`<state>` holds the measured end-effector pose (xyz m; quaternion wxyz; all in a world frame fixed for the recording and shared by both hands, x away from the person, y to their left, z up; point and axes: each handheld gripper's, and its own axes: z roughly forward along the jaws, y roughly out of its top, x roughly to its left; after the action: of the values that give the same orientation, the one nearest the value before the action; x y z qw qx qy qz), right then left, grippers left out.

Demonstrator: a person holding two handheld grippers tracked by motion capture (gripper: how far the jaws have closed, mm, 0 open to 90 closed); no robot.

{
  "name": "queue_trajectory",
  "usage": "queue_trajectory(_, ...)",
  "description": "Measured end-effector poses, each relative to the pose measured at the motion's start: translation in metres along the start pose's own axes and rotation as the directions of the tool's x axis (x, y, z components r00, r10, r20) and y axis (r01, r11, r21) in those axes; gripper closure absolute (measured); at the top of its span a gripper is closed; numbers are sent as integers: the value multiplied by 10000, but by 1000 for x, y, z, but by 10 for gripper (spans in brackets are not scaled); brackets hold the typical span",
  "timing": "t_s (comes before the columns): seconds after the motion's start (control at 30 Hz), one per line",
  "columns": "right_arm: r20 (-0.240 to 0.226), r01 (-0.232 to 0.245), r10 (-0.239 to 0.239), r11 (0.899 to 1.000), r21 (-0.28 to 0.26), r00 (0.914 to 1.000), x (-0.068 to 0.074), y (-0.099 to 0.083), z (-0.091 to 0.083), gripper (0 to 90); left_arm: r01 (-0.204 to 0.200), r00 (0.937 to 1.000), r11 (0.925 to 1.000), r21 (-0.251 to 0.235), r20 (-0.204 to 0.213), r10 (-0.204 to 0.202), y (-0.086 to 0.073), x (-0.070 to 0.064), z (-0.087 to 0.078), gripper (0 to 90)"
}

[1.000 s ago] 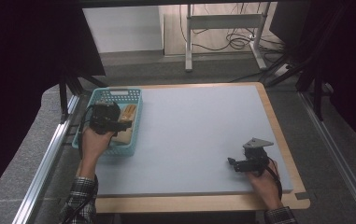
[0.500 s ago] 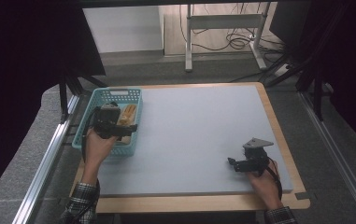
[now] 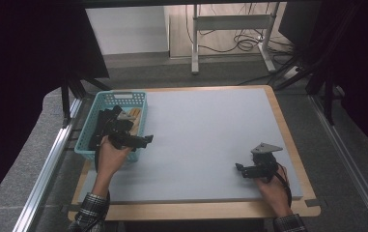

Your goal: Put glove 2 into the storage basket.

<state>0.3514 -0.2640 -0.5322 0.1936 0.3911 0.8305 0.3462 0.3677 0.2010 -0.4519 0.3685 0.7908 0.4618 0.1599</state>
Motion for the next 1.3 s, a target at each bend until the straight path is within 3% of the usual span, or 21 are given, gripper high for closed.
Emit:
queue_trajectory(0.73,15,-2,2,10000,-5,10000,0,0,0,124,-709,9937,9966,-426,844,743,1,-45,10,17)
queue_trajectory(1.3,12,6,-6,10000,-2,10000,0,0,0,124,-988,9842,9933,-599,1417,1065,-11,-72,24,13)
